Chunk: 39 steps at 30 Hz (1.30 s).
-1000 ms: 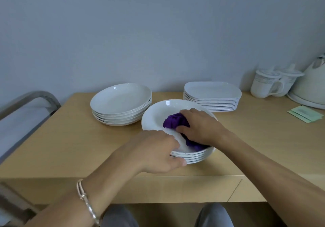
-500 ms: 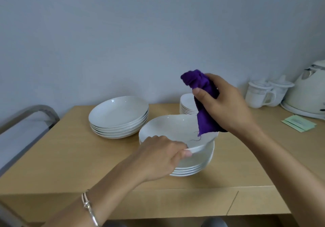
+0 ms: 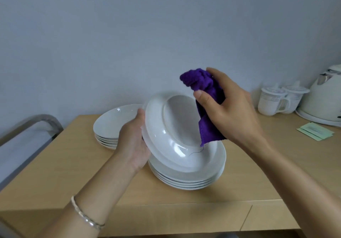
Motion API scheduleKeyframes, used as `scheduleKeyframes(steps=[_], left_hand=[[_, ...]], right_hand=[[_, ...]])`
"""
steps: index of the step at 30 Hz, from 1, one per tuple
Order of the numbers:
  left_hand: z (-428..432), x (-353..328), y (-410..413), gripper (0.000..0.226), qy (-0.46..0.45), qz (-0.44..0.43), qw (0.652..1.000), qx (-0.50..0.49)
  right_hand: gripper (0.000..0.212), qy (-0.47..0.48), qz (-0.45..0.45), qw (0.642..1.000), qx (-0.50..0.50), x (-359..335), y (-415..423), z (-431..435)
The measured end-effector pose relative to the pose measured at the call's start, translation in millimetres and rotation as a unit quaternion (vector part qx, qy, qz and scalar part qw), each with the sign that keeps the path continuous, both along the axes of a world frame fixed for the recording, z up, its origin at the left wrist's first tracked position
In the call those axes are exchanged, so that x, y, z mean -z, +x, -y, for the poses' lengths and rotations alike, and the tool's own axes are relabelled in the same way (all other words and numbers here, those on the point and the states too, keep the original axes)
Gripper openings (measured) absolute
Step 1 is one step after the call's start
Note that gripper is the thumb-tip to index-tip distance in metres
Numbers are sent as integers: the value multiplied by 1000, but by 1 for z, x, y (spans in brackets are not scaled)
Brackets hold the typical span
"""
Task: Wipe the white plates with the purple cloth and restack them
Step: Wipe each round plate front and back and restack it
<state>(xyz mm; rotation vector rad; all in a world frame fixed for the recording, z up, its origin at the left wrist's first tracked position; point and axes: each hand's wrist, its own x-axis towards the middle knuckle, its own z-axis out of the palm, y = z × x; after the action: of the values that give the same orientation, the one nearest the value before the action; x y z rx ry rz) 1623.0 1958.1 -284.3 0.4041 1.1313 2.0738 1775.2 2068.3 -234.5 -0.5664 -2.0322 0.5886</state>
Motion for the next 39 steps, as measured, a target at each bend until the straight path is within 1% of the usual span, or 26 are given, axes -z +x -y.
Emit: scheduleKeyframes(steps=[2,5,9,10,12,14,15,16,17,18,20,21,22,23,26,28,29,31,33,35,36,37,39], left_hand=[[1,11,5,37,3,51,999,-8],[-1,26,5,36,-6,103,994,-36],[-1,34,1,39,-10,115,993,-29],[1,34,0,37,-14,105,994,-18],[3,37,-4,35,-37,42,998,-6],[7,43,-11,30,-98,-85,991,-35],[11,45,-15,26,-146,-179,972,-51],[16,47,-19,23,-196,-278,939,-52],[21,48,-22,36,-244,-373,895,-31],[26,51,-26,60,-283,-445,849,9],[35,51,-28,101,-354,-518,774,91],[38,50,-28,115,-374,-545,742,113],[40,50,-30,124,-376,-572,720,118],[42,49,-31,128,-370,-593,706,114],[42,47,-32,116,-379,-622,678,97],[41,48,-31,114,-391,-628,667,91],[42,49,-32,115,-390,-628,668,88],[42,50,-32,123,-380,-620,681,85],[43,52,-32,130,-374,-613,691,79],[44,51,-30,127,-372,-617,689,76],[44,49,-29,125,-375,-619,686,75],[44,48,-28,123,-377,-619,685,75],[44,48,-29,121,-375,-615,689,79]], right_hand=[[52,-5,43,999,4,8,-4,-4],[51,-14,115,993,-2,21,-12,-9],[54,-35,204,978,-15,36,-23,-13],[52,-39,219,975,-21,40,-27,-14],[44,-40,235,970,-36,49,-34,-16],[42,-33,249,967,-47,58,-39,-17],[43,-26,254,966,-47,61,-41,-18],[44,-18,256,966,-45,63,-42,-18],[46,-13,255,966,-42,64,-43,-19],[47,-10,255,966,-39,66,-44,-20],[47,-1,258,966,-31,69,-45,-19],[47,9,262,965,-26,70,-46,-18],[47,21,267,963,-19,70,-47,-17],[47,30,274,961,-12,70,-48,-14],[45,54,284,957,-8,66,-54,-5],[44,77,286,954,-35,65,-59,1],[44,81,283,954,-52,65,-63,2],[44,68,277,956,-68,65,-68,-2],[41,60,279,958,-40,67,-71,-17],[40,38,294,955,5,66,-68,-33],[38,27,293,956,11,66,-66,-37],[36,28,286,958,5,67,-62,-37],[30,58,273,960,-32,68,-53,-23]])
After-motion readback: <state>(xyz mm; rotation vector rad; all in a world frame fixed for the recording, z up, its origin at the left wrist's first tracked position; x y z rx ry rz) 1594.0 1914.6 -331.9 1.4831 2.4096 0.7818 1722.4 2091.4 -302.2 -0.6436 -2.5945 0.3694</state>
